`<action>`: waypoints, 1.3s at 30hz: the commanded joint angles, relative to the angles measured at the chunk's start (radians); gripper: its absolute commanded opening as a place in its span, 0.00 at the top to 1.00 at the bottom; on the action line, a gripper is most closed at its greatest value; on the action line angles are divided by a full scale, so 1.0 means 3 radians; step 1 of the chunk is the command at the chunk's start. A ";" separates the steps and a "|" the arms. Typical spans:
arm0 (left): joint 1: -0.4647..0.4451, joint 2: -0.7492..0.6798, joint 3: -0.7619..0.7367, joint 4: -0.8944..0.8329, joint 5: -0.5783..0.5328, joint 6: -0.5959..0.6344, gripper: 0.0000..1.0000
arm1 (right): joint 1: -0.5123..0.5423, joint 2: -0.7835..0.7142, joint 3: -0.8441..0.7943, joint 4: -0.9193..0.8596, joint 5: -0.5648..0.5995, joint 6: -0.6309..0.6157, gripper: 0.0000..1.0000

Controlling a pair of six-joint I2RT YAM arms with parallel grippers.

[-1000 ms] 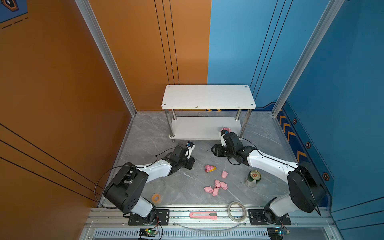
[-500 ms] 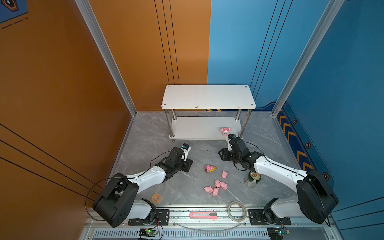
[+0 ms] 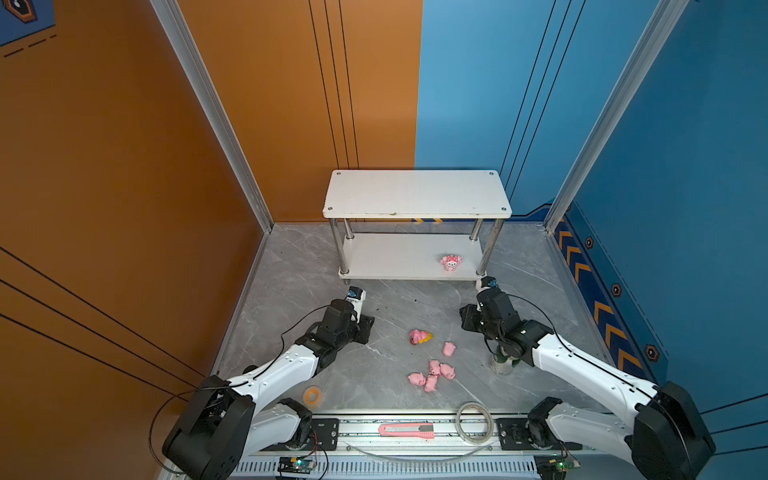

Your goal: Place and organize the plastic toys onto the shelf

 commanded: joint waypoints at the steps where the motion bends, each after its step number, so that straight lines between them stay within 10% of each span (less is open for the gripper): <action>1: 0.0120 -0.0207 -0.0108 -0.0117 -0.0175 -0.0111 0.55 | -0.0205 -0.0214 -0.0088 -0.0364 0.0160 0.0105 0.75; 19: 0.1095 0.0396 -0.0013 0.1062 0.0496 -0.0480 0.10 | -0.1359 0.0540 0.0024 0.0935 -0.1189 0.0105 0.49; 39: 0.1137 0.1578 0.0625 0.1518 0.0850 -0.0493 0.12 | -0.1506 0.1536 0.0415 0.1552 -0.1298 0.0179 0.47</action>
